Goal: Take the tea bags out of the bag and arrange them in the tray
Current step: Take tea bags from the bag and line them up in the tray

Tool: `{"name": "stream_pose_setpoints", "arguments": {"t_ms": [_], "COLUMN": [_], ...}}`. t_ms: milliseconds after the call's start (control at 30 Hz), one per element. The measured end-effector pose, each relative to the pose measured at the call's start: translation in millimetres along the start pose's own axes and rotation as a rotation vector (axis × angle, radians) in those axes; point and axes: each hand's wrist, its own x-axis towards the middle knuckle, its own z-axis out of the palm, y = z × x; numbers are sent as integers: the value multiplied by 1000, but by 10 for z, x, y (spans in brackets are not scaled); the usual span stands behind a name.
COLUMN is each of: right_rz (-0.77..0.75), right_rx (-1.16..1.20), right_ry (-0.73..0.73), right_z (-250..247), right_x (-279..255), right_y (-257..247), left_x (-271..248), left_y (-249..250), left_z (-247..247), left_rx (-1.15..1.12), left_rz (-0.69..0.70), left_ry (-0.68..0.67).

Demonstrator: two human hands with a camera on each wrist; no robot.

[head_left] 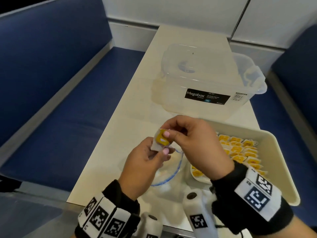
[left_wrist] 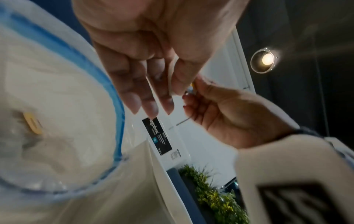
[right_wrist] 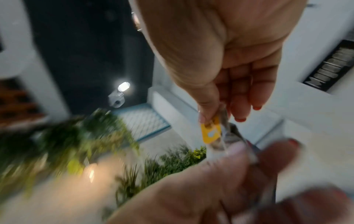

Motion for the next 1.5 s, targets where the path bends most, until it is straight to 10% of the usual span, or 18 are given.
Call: {"name": "stream_pose_setpoints", "arguments": {"t_ms": [167,600,1500], "right_rz": [-192,-139,20], "right_rx": [-512,-282,-738], "right_ry": [-146,-75,-402], "right_z": [-191,-222,-1073], "right_x": [124,148,-229], "right_y": [-343,-275,174], "left_x": [-12,42,19], "left_y": [-4,144,-63], "left_z": [89,94,401], "left_rx": [-28,-52,266], "left_rz": [37,167,219], "left_ry": [-28,98,-33]}}
